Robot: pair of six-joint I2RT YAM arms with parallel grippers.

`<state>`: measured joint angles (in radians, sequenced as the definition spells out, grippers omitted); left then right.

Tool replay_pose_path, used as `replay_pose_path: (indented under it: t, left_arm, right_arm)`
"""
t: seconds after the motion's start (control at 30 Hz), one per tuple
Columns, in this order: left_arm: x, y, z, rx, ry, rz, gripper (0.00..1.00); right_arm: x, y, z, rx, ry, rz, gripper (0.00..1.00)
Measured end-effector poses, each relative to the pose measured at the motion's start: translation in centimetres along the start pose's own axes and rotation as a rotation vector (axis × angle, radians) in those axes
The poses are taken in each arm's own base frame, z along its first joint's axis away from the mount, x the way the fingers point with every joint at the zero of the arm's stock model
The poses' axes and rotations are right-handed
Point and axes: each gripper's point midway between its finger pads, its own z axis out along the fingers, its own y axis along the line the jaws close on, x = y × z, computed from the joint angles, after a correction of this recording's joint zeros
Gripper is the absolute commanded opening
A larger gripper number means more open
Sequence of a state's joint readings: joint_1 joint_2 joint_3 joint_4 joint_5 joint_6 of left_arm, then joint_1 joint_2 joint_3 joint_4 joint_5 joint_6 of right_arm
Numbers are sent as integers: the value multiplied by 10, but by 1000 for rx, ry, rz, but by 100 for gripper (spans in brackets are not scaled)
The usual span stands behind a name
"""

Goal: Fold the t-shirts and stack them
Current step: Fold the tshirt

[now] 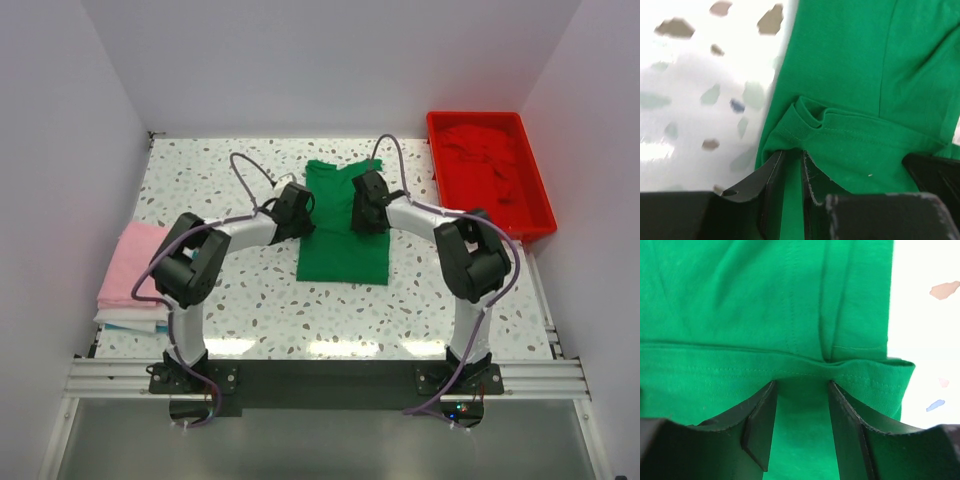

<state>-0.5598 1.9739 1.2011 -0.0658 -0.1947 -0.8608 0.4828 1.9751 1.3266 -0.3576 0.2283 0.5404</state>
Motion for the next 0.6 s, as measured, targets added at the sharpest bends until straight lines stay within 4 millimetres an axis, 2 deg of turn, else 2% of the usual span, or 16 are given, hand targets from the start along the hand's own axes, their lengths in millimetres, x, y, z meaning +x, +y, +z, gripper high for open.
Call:
replay_pose_path:
  t: [0.17,0.3,0.43,0.5,0.6]
  left_arm:
    - [28,20,-30,-6,26,-22,24]
    - [51,41,-58,-6,44,-31,24]
    - [63,58,-78,-17,57,-33,26]
    - [65,63,-84,-27,65,-27,26]
    - [63,64,-90,-33,73,-5,26]
  right_arm:
    - [21,9,-13,-20,-3,-52,50]
    - [53,19,-31,-47,18,-121,50]
    - [79,29,-48,-91,50,-167,51]
    - [83,27,-54,-91,60,-171,52]
    - [77,23,-64,-88,52,-163,52]
